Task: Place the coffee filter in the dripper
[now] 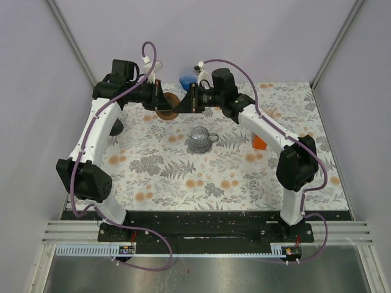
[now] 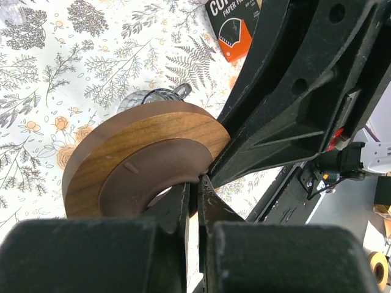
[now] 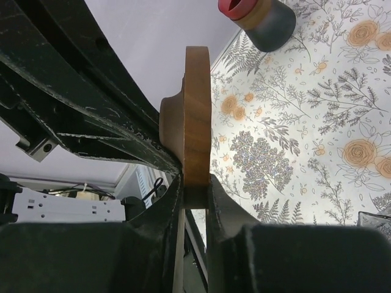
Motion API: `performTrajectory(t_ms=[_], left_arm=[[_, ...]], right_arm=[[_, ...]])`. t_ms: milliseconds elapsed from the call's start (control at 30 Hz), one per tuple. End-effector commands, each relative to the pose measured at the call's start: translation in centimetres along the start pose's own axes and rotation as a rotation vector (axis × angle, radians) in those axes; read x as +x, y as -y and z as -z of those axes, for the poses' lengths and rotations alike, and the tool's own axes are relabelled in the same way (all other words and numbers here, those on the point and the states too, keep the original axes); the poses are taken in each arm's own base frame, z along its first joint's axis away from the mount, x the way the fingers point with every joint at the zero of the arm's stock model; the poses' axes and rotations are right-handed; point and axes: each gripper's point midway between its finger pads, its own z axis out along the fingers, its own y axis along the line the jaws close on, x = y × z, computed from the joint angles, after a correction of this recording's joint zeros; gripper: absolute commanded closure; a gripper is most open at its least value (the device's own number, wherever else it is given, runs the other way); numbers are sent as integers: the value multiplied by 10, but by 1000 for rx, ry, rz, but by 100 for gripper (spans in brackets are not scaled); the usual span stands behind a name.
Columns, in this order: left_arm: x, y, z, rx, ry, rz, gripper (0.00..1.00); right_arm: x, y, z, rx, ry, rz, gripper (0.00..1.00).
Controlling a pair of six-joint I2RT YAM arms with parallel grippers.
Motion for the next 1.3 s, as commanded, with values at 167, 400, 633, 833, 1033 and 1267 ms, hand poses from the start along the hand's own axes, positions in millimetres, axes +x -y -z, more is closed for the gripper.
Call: performTrajectory(t_ms=[167, 400, 633, 833, 1033, 1267], left_arm=[[-26, 39, 29, 34, 66, -51, 33], [-46, 47, 61, 22, 151, 82, 4], [-44, 50, 54, 82, 155, 244, 1], [-22, 39, 37, 99, 104, 329, 1], [-17, 45, 35, 149, 92, 338, 18], [-9, 54, 33, 221, 65, 361, 95]], right_arm=[[-27, 22, 34, 289, 107, 348, 100], [-48, 29, 81, 575, 210, 974, 100], [-30, -55, 97, 521, 517, 1886, 100], [-41, -69, 97, 707, 569, 2110, 100], [-38, -66, 86, 763, 505, 2227, 100], [-39, -57, 80, 786, 480, 2187, 100]])
